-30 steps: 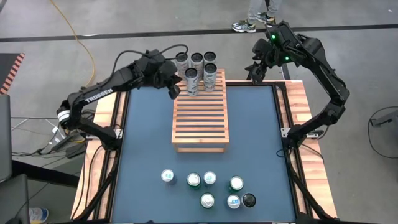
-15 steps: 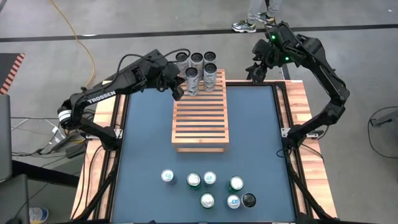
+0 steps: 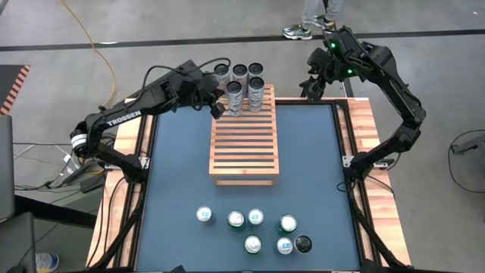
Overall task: Place canned beverage on shelf
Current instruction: Put the white blue soda can on the shelf aligned with the other white blue soda can
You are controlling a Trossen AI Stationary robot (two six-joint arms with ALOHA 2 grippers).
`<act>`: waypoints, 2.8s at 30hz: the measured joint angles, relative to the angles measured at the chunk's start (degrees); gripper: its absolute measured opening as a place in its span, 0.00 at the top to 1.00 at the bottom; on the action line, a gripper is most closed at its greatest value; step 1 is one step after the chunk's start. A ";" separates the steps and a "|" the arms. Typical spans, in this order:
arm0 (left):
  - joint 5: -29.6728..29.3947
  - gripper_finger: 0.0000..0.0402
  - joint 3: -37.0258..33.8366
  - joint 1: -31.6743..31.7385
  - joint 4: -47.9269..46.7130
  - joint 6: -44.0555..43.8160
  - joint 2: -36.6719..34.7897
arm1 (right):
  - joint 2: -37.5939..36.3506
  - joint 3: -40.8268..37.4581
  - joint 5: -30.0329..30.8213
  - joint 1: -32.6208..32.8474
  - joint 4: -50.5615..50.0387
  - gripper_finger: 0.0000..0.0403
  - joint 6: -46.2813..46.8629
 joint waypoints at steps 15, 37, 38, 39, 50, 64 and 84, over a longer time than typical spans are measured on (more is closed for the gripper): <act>2.08 1.00 -1.23 -3.92 -1.93 -5.56 -0.18 | 0.00 0.00 -0.02 0.00 -0.01 0.45 -0.92; -0.45 1.00 -3.80 -3.07 2.91 -6.39 0.95 | 0.00 0.00 -0.02 0.02 -0.04 0.45 -1.03; -0.42 1.00 -3.80 -2.97 2.91 -6.37 1.26 | 0.00 0.00 -0.02 0.02 -0.03 0.45 -1.03; -0.42 1.00 -3.80 -2.95 3.64 -6.31 1.70 | 0.00 0.00 -0.02 0.02 -0.02 0.45 -1.03; -0.50 1.00 -3.80 -2.80 5.18 -5.74 3.76 | 0.00 0.00 -0.02 0.02 -0.11 0.45 -1.01; -3.26 1.00 -3.80 -2.49 9.33 -5.91 3.76 | 0.00 0.00 -0.04 0.02 -0.11 0.45 -1.01; 7.34 1.00 -3.78 -6.36 6.51 -4.71 3.59 | 0.00 0.00 -0.05 0.01 -1.58 0.45 -0.96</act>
